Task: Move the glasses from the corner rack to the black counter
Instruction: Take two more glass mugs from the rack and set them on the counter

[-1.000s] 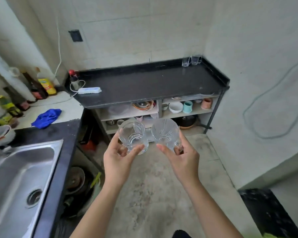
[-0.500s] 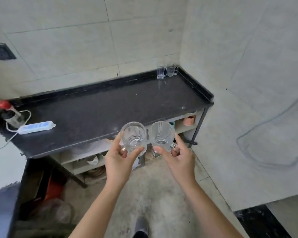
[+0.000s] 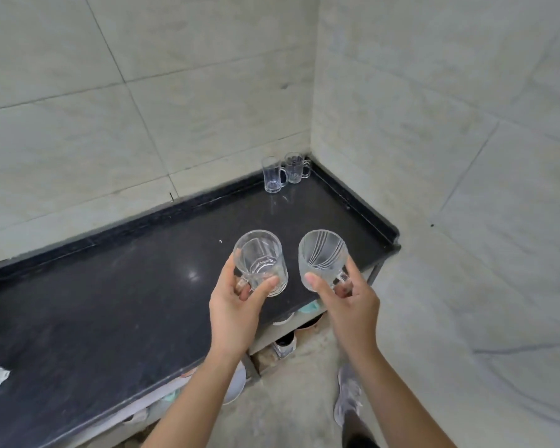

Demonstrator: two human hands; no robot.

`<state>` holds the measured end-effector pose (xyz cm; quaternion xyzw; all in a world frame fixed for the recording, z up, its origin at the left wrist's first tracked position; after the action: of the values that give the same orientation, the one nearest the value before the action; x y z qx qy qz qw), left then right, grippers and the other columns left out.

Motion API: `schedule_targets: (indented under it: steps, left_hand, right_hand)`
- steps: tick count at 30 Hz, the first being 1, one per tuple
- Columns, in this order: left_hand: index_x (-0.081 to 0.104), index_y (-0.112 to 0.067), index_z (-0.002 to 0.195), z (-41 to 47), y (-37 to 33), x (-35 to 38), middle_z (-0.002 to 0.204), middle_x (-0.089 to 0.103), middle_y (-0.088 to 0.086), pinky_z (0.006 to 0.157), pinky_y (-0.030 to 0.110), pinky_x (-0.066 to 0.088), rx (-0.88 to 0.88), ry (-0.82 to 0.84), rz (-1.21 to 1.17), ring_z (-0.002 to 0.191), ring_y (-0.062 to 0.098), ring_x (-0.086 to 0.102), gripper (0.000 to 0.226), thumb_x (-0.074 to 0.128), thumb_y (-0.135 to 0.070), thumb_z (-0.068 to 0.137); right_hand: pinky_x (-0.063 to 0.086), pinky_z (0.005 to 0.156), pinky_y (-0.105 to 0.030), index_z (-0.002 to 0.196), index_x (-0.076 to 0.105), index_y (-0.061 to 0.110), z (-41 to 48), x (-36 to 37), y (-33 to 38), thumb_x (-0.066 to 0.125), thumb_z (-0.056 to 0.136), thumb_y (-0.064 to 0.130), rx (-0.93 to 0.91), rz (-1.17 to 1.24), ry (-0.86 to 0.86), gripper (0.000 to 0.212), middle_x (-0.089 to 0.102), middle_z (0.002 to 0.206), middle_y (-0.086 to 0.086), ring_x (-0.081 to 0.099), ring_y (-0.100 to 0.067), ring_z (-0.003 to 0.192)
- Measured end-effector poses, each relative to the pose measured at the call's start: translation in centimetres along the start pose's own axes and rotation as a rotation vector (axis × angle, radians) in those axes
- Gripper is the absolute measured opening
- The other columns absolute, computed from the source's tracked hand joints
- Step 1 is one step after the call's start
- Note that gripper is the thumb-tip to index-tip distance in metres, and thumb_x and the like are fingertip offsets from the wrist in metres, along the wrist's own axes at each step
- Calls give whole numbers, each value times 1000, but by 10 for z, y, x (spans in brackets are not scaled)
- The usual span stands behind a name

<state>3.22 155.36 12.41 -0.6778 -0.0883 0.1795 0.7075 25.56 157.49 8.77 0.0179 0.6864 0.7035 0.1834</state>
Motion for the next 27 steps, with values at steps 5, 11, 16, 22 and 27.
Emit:
schedule_targets:
  steps: [5,11,16,22,27]
  left_hand:
    - [47,-36,141,91,38,62,59,34,-11,54,15,35,-57,-70,144,55,5,32,70,81,-26,81]
    - [47,-32,139,200,66,138,64,33,0,55,11,37,-188,-151,177,55,5,34,68,81,-23,81]
    - [45,-42,128,257,94,168,69,37,5,65,19,43,-284,-179,149,62,12,40,63,83,-27,79]
    - [45,-33,136,318,147,188,64,41,-6,65,17,42,-362,-75,143,56,2,42,66,81,-32,81]
    - [38,-26,146,358,182,210,73,61,0,71,17,47,-412,22,128,65,4,56,79,81,-37,80]
  right_hand:
    - [48,58,-28,147,51,35,119,31,-36,82,75,56,13,-12,106,82,50,60,-5,43,-4,55]
    - [59,79,-29,149,49,35,256,51,-70,76,73,70,85,-106,207,88,76,88,4,68,-6,79]
    - [46,65,-15,148,51,33,330,65,-88,79,80,55,142,-124,213,77,56,58,22,54,1,60]
    - [49,72,-12,150,48,28,370,92,-122,75,84,54,203,-192,148,76,69,90,15,63,5,76]
    - [50,70,-13,152,43,21,405,106,-145,71,83,61,271,-285,100,85,71,108,-4,63,-5,79]
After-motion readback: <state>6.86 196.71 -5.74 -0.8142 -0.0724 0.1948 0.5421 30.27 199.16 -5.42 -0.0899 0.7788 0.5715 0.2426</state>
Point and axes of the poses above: each hand's wrist, its own z-axis towards the middle knuckle, its own x-axis out of the palm, y = z × x, the point moved 8 cm from there along z, towards the middle knuckle
